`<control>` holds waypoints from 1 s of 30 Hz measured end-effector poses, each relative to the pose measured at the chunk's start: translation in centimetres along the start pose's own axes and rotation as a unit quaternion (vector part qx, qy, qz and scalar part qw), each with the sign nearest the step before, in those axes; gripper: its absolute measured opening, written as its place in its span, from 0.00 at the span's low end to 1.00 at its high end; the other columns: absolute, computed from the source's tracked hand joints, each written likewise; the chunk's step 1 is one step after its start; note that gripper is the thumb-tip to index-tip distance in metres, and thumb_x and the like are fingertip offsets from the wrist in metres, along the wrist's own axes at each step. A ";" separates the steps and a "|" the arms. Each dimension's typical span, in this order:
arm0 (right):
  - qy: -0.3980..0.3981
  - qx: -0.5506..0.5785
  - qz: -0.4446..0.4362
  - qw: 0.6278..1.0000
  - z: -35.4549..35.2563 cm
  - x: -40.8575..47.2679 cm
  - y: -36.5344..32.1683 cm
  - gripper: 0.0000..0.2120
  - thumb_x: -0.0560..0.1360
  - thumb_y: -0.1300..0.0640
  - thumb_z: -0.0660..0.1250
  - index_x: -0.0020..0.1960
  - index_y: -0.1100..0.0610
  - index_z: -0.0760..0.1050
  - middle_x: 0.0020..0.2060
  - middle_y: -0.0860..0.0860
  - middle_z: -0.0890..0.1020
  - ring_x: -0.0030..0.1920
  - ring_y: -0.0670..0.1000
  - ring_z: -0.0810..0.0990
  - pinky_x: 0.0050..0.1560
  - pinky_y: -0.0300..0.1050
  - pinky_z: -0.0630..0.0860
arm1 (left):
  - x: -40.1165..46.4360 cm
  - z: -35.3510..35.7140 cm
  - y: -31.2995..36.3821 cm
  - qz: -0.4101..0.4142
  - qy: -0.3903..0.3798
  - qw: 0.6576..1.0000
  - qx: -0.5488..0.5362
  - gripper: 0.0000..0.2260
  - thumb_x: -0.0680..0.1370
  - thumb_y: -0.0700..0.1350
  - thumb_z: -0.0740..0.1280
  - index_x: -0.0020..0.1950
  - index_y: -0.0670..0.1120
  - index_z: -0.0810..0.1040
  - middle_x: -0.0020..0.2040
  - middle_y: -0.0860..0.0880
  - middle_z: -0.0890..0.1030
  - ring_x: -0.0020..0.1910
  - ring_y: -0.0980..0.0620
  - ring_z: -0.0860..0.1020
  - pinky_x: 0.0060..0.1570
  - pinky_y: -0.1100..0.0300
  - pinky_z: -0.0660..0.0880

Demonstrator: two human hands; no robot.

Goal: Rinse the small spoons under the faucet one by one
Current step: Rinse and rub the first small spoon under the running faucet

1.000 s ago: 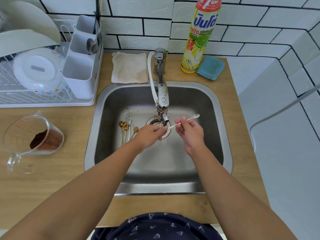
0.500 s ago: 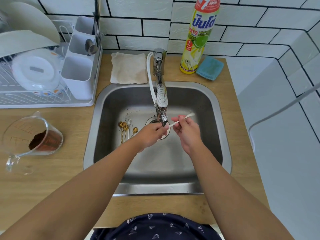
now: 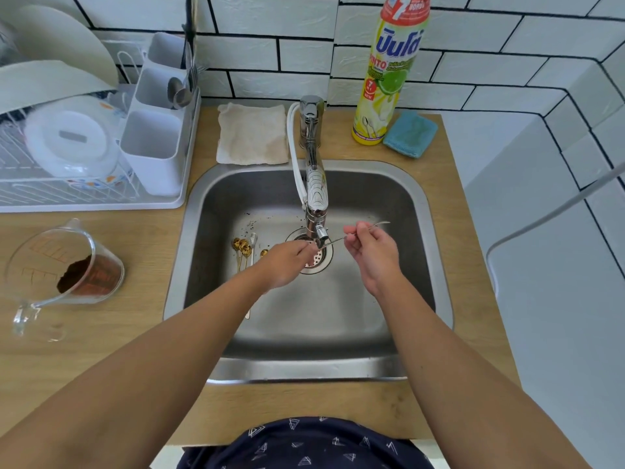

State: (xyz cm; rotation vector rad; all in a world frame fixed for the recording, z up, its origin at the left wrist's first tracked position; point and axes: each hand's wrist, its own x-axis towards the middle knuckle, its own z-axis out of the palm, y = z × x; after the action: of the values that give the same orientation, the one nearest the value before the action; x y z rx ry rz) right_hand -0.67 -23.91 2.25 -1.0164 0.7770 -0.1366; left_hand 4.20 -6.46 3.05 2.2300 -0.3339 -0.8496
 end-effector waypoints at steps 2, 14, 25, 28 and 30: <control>-0.008 -0.009 0.015 1.000 0.0 -0.2 0.5 0.06 0.85 0.61 0.63 0.52 0.63 0.76 0.41 0.55 0.85 0.33 0.42 0.82 0.48 0.38 0.84 | 0.1 0.0 0.1 0.021 0.007 0.998 0.063 0.19 0.85 0.56 0.55 0.46 0.48 0.80 0.46 0.50 0.81 0.47 0.49 0.76 0.50 0.54 0.72; -0.141 -0.165 0.053 0.975 2.0 -3.1 3.1 0.06 0.76 0.60 0.75 0.41 0.54 0.86 0.34 0.50 0.81 0.29 0.44 0.72 0.35 0.37 0.74 | -3.2 0.7 -0.8 -0.074 -0.063 0.958 -0.269 0.14 0.86 0.51 0.54 0.47 0.46 0.71 0.28 0.55 0.63 0.23 0.57 0.58 0.22 0.64 0.55; -0.130 -0.214 0.075 0.965 2.5 -4.2 3.8 0.05 0.74 0.57 0.77 0.40 0.54 0.87 0.36 0.48 0.85 0.28 0.44 0.68 0.32 0.36 0.70 | -5.6 -0.1 -1.8 -0.117 -0.074 0.951 -0.275 0.14 0.86 0.52 0.54 0.45 0.46 0.69 0.29 0.52 0.63 0.26 0.54 0.57 0.25 0.61 0.53; -0.052 -0.155 0.065 0.984 2.3 -2.9 3.0 0.07 0.76 0.56 0.76 0.41 0.56 0.87 0.41 0.51 0.86 0.28 0.44 0.66 0.33 0.37 0.69 | -5.3 0.3 -1.7 -0.122 -0.074 0.948 -0.284 0.14 0.86 0.52 0.54 0.45 0.46 0.69 0.28 0.53 0.63 0.25 0.54 0.57 0.24 0.61 0.53; -0.046 -0.160 0.059 0.984 2.5 -3.0 3.5 0.07 0.76 0.55 0.76 0.41 0.56 0.87 0.40 0.51 0.84 0.27 0.44 0.66 0.33 0.38 0.69 | -5.1 0.4 -1.5 -0.132 -0.068 0.944 -0.294 0.15 0.85 0.54 0.55 0.44 0.47 0.69 0.27 0.54 0.63 0.24 0.55 0.56 0.23 0.62 0.53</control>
State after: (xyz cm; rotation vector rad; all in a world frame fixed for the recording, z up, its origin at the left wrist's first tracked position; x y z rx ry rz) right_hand -2.10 -18.92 1.65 -1.2661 0.7877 0.1416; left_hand 0.11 -3.25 4.18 1.6767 0.1526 -1.0812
